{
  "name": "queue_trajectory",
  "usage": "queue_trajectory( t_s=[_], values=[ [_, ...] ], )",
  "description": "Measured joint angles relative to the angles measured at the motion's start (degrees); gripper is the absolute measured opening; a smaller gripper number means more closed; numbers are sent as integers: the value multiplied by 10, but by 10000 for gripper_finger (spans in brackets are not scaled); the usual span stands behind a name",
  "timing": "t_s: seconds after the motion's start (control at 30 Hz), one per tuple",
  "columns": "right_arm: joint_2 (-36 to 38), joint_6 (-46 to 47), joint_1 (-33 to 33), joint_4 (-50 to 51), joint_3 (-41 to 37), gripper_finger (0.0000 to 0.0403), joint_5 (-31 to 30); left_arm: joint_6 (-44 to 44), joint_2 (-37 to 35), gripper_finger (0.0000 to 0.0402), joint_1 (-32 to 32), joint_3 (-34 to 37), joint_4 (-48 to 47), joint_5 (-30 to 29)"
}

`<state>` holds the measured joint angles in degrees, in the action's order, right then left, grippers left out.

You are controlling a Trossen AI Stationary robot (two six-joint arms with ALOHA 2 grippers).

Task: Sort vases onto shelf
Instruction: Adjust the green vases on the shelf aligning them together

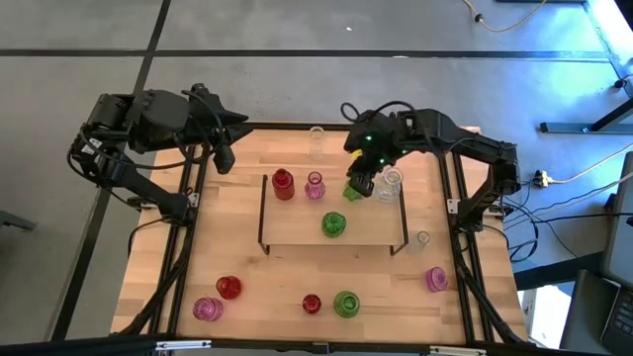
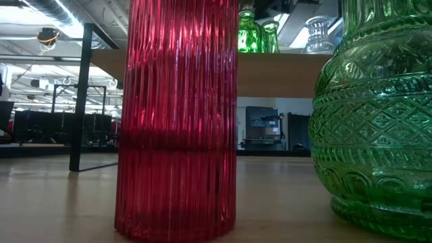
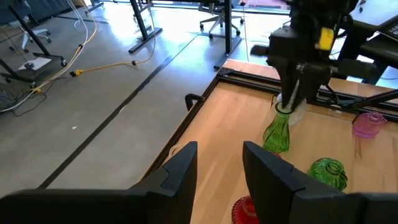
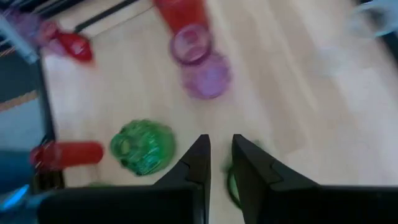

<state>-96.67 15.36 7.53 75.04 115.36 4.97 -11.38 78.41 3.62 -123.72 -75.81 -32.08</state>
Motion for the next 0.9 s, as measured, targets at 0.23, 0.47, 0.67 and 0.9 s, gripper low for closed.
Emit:
queue_trajectory(
  t_s=[0.23,0.47,0.67,0.9],
  values=[
    [2,7,0,75,41,6,-61,2,0,121,0,0,0,0],
    [-8,11,0,134,40,2,-94,13,0,121,-4,0,0,0],
    [-24,10,0,149,41,1,-94,13,0,121,-7,0,0,0],
    [-42,9,0,150,40,0,-80,12,0,121,-7,0,0,4]
  ],
)
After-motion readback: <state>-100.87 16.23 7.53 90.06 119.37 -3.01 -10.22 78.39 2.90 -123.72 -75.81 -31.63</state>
